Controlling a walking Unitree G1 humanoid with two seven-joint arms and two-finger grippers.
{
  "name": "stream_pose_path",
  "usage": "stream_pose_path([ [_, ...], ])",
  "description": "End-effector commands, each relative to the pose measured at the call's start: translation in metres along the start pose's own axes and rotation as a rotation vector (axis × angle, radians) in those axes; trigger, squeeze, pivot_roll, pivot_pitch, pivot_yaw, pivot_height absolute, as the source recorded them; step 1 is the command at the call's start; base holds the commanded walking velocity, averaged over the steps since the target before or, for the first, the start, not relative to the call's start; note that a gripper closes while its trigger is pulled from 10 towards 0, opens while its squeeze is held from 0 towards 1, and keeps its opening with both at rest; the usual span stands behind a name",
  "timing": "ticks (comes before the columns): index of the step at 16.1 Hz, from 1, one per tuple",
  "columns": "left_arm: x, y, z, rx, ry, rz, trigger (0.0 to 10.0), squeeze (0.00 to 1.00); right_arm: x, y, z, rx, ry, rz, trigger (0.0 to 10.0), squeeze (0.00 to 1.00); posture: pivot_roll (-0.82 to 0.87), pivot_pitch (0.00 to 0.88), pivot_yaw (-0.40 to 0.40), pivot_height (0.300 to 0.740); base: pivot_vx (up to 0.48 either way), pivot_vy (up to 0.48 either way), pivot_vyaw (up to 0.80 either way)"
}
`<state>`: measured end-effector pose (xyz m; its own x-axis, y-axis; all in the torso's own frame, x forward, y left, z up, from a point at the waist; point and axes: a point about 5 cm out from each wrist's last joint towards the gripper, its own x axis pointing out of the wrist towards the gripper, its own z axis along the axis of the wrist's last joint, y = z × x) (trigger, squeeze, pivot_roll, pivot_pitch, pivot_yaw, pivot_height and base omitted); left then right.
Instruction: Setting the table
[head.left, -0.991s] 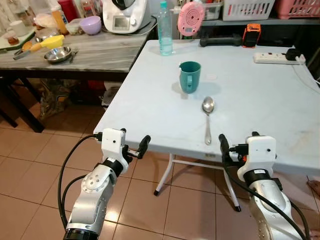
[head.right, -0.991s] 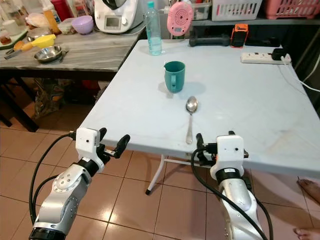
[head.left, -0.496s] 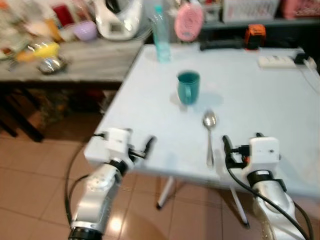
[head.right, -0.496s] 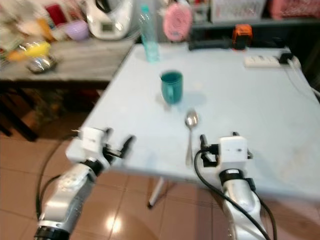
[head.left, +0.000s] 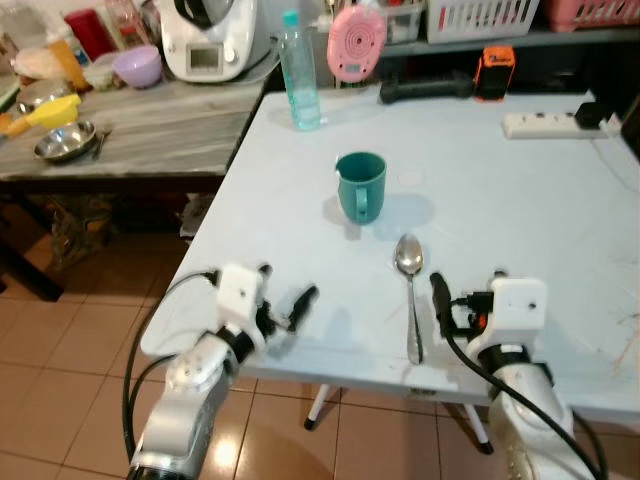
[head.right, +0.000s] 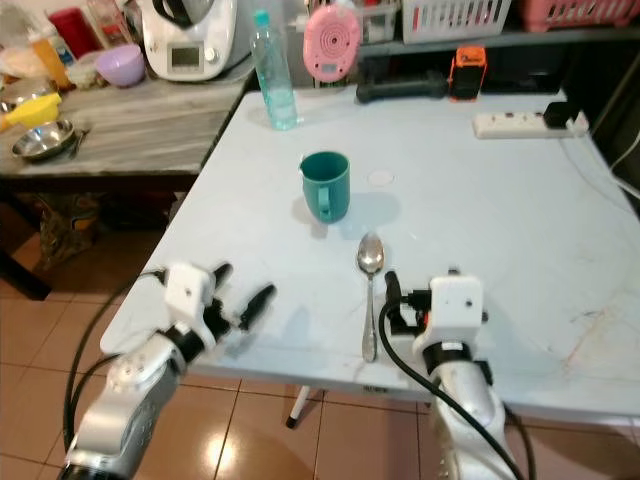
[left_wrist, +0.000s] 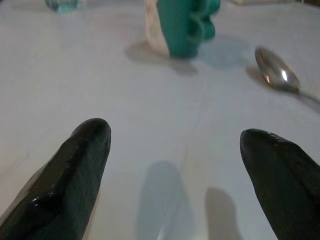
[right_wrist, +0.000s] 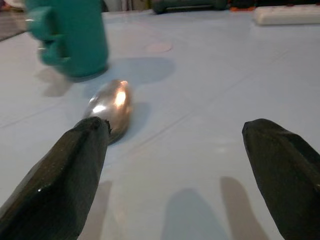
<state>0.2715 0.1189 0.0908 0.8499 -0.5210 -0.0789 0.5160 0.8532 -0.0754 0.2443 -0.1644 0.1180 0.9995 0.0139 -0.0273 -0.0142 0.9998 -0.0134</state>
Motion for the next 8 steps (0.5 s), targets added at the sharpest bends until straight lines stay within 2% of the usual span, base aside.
stream_pose_path([
  [1, -0.01, 0.012, -0.003, 0.025, 0.034, 0.025, 10.0, 0.0, -0.001, 0.012, 0.0, 0.02, 0.004, 0.043, 10.0, 0.0, -0.18, 0.089, 0.129, 0.74, 0.0, 0.0, 0.0],
  [3, -0.011, 0.013, -0.004, 0.032, 0.048, 0.012, 10.0, 0.0, -0.001, 0.015, -0.002, 0.026, 0.017, 0.046, 10.0, 0.0, -0.18, 0.094, 0.134, 0.74, 0.0, 0.0, 0.0],
  [6, -0.01, 0.012, -0.003, 0.028, 0.044, -0.019, 10.0, 0.0, 0.007, 0.02, 0.003, 0.048, 0.004, 0.046, 10.0, 0.0, -0.18, 0.096, 0.141, 0.74, 0.0, 0.0, 0.0],
  [8, -0.009, 0.011, -0.001, 0.04, 0.031, -0.034, 10.0, 0.0, 0.013, 0.022, -0.004, 0.026, 0.034, 0.04, 10.0, 0.0, -0.18, 0.095, 0.144, 0.74, 0.0, 0.0, 0.0],
])
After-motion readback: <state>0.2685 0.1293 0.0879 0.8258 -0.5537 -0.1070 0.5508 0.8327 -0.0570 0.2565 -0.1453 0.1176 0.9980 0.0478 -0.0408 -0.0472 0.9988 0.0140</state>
